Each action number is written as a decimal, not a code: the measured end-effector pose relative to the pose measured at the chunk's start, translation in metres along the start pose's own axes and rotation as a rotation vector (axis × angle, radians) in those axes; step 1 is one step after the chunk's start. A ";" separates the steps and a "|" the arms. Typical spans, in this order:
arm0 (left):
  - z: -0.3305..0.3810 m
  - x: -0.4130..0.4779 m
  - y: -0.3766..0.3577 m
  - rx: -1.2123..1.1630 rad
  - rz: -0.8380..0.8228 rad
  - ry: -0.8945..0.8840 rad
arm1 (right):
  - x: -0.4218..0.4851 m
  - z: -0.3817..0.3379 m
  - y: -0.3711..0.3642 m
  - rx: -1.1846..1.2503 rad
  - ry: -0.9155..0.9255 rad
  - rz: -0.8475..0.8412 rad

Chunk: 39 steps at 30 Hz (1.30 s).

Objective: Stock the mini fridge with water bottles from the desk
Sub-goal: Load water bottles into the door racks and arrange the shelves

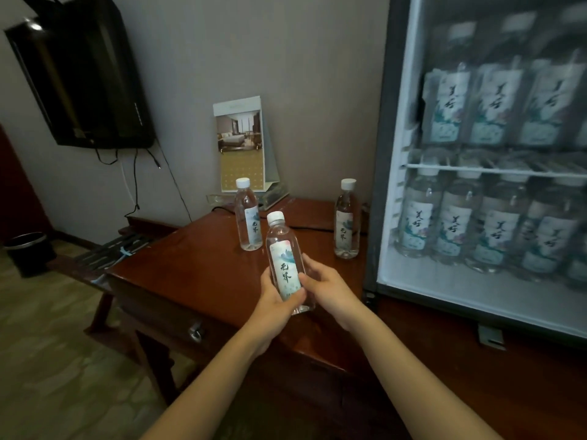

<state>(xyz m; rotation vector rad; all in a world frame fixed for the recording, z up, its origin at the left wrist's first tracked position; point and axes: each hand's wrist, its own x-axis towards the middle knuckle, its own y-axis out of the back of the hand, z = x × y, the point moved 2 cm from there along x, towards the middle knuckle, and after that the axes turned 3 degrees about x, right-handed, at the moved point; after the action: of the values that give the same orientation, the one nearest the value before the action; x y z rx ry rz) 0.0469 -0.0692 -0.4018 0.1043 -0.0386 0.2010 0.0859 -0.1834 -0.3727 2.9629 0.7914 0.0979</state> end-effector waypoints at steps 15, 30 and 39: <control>0.117 -0.016 -0.154 0.078 -0.020 -0.551 | -0.114 -0.105 0.137 -0.103 0.290 0.383; 0.235 0.029 -0.302 0.246 -0.067 -0.821 | -0.135 -0.174 0.258 -0.417 0.360 1.073; 0.222 0.037 -0.315 0.524 -0.030 -0.827 | -0.136 -0.164 0.264 -0.562 0.317 1.112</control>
<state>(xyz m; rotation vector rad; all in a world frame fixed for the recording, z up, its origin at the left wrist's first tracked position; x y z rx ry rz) 0.1407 -0.3928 -0.2107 0.7062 -0.8101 0.1221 0.0860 -0.4702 -0.1919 2.4561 -0.8174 0.7020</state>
